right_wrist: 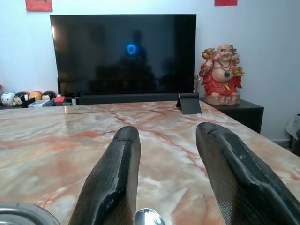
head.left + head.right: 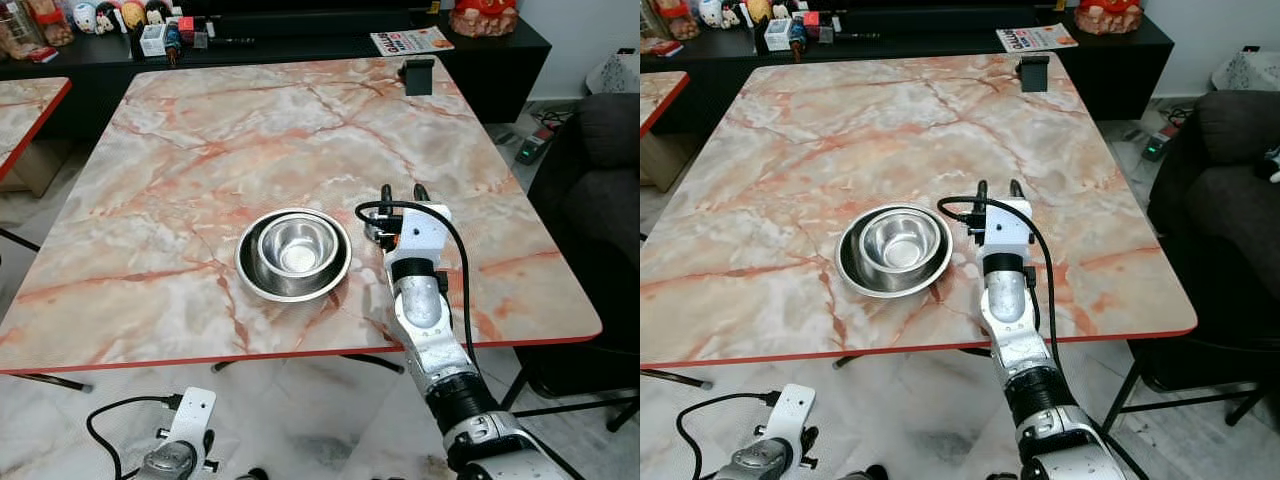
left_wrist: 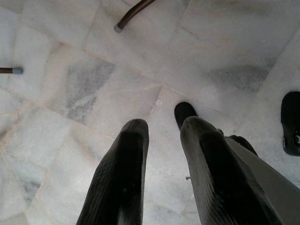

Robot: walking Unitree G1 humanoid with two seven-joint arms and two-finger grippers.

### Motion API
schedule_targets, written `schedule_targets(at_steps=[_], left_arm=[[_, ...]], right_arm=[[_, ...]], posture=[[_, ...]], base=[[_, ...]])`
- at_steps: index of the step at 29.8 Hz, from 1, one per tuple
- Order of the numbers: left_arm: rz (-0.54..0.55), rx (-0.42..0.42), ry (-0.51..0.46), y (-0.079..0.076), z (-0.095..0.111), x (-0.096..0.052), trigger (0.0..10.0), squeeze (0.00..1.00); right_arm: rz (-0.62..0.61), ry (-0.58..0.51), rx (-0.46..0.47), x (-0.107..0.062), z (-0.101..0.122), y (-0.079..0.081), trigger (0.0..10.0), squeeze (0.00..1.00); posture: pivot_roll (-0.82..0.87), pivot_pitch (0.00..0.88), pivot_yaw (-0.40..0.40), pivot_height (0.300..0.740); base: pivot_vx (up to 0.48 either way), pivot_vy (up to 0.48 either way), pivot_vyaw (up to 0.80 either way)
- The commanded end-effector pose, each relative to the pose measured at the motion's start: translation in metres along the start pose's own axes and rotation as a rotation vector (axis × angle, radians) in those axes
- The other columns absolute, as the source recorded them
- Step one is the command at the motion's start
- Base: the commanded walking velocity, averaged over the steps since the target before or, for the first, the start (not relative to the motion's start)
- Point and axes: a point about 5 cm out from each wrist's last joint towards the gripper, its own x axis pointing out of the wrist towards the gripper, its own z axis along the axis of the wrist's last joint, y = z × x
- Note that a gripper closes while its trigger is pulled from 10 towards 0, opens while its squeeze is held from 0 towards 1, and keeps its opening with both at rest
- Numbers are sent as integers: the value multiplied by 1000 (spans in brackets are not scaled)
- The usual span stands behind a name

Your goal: Setting the table

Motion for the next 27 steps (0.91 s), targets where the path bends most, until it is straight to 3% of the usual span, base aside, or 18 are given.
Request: schedule_targets(at_steps=[1, 16, 27], left_arm=[[3, -4, 18, 1, -6, -1, 10000, 0], [-5, 2, 28, -4, -9, -1, 10000, 0], [-3, -7, 27, -4, -8, -1, 10000, 0]], right_arm=[[17, -38, 7, 3, 8, 2, 10000, 0], [38, -53, 21, 7, 14, 5, 10000, 0], [46, -48, 33, 7, 15, 8, 10000, 0]], posture=[[-13, 82, 50, 740], [2, 39, 33, 740], [15, 66, 37, 740]], base=[[0, 390, 0], [0, 388, 0], [0, 480, 0]])
